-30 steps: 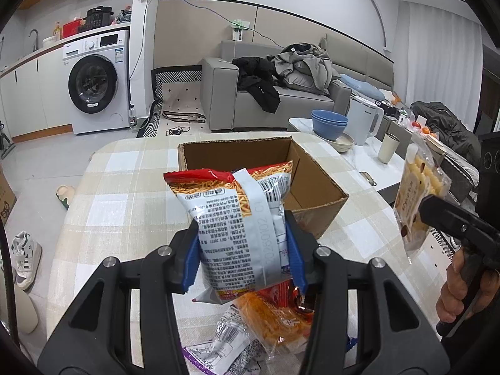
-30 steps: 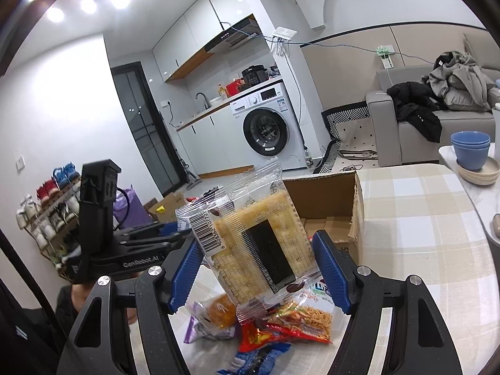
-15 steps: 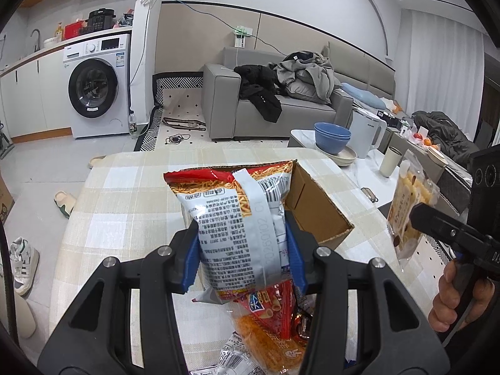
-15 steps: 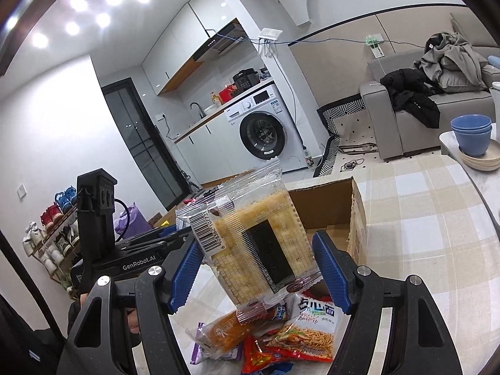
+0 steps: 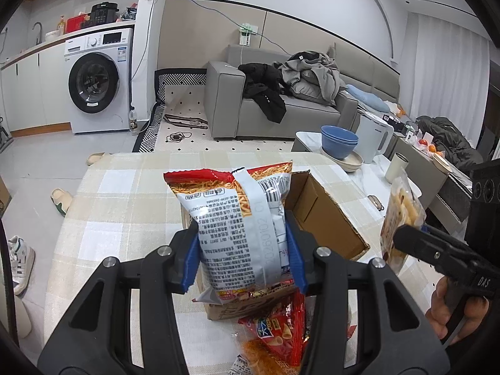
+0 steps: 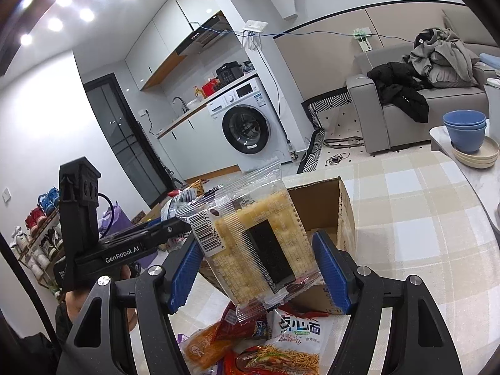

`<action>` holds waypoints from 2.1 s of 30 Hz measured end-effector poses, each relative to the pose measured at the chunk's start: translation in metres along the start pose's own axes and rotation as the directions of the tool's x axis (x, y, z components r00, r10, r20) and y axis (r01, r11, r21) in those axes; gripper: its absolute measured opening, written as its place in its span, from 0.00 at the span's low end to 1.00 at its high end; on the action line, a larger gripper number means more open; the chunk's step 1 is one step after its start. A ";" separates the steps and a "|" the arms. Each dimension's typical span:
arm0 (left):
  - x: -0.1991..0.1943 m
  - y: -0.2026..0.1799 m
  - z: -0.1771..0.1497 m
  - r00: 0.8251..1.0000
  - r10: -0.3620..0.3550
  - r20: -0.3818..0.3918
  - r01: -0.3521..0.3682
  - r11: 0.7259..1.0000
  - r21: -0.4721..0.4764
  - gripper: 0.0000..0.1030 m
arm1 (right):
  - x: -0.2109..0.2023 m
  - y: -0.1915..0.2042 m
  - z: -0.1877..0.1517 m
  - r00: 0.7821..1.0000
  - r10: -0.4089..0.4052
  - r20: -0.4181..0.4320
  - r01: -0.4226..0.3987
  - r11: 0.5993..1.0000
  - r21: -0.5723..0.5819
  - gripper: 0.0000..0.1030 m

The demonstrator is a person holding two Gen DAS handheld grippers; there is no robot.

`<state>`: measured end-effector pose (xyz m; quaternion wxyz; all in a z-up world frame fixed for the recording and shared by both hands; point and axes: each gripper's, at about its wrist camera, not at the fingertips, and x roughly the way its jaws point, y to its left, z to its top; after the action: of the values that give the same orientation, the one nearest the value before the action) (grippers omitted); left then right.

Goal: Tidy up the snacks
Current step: 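Carry both packets over the cardboard box and open both grippers, then withdraw both grippers from the box back toward the snack pile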

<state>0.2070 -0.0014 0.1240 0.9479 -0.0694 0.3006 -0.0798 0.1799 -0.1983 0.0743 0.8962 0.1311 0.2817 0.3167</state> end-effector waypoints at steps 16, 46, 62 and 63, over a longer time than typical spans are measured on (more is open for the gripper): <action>0.041 0.002 0.002 0.999 0.017 -0.031 -0.017 1.000 0.005 0.43 | 0.015 0.032 0.005 0.999 -0.050 -0.007 0.049 0.998 -0.041 0.70; 0.028 0.004 -0.008 1.000 0.012 -0.026 -0.011 0.999 0.046 0.99 | -0.010 0.025 0.003 0.986 -0.163 0.028 0.164 0.986 -0.020 1.00; -0.023 0.005 -0.057 0.998 0.001 -0.063 0.001 1.000 0.031 0.99 | -0.021 0.011 -0.047 0.979 -0.175 -0.099 0.178 0.984 0.016 1.00; -0.025 0.005 -0.061 0.998 -0.003 -0.068 0.005 1.000 0.030 0.99 | -0.021 0.010 -0.050 0.980 -0.165 -0.110 0.169 0.985 0.028 1.00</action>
<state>0.1519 0.0035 0.0874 0.9379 -0.0529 0.3313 -0.0888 0.1325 -0.2011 0.0469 0.9006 0.1064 0.3451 0.2418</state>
